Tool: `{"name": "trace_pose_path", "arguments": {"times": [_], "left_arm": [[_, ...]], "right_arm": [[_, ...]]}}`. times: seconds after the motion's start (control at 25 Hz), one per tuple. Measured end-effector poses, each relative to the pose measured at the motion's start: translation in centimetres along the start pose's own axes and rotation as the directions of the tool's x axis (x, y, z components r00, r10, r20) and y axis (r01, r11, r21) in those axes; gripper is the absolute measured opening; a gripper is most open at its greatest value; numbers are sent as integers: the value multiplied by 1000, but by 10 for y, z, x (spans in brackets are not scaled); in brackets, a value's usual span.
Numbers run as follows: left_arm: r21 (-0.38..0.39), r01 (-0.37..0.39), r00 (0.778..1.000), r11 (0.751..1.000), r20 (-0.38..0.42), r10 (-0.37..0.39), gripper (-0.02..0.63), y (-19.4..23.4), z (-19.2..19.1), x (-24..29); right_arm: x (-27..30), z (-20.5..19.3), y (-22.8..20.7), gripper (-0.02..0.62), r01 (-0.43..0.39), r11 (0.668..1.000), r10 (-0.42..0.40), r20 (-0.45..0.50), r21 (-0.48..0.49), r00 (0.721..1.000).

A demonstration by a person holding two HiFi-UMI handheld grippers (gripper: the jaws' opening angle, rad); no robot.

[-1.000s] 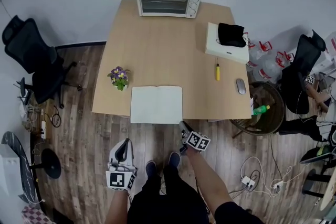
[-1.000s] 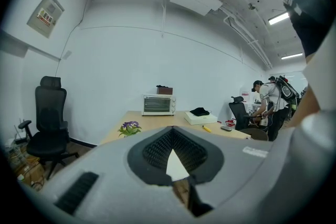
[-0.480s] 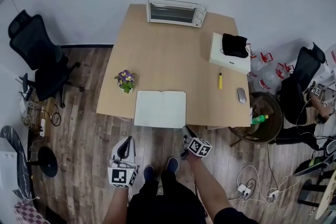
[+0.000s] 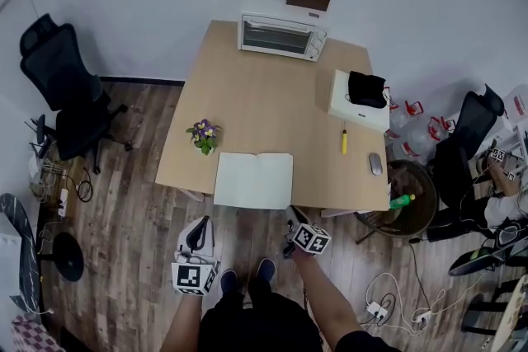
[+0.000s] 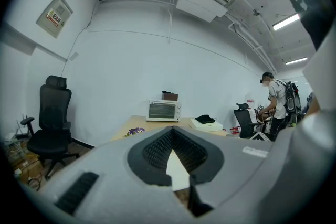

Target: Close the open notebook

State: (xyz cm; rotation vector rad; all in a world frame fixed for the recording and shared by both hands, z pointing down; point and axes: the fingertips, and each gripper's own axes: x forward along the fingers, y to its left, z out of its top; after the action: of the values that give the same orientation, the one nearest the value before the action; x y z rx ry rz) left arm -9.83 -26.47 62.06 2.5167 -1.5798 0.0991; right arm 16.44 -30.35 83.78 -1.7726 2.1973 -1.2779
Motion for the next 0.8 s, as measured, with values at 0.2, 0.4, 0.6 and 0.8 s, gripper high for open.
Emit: {"name": "trace_pose_path", "arguments": {"times": [0.2,0.4,0.6,0.8], "left_arm": [[-2,-5,1000,1000,14,5,-5,6,5,-6],[-11,-2,1000,1000,18,2,-5,7,7,-14],[-17,-5,1000,1000,24,6,-5,8,8,-21],[-23,5,999,1000,40,-4,-5,3,12,-24]], "right_arm": [[-4,7,20,40,-6,999,7,28,-39,1000],[-7,12,37,38,-1,996,4,34,-88,999],[-6,16,51,38,-12,996,16,44,-92,999],[-6,18,65,38,-19,990,25,43,-137,999]]}}
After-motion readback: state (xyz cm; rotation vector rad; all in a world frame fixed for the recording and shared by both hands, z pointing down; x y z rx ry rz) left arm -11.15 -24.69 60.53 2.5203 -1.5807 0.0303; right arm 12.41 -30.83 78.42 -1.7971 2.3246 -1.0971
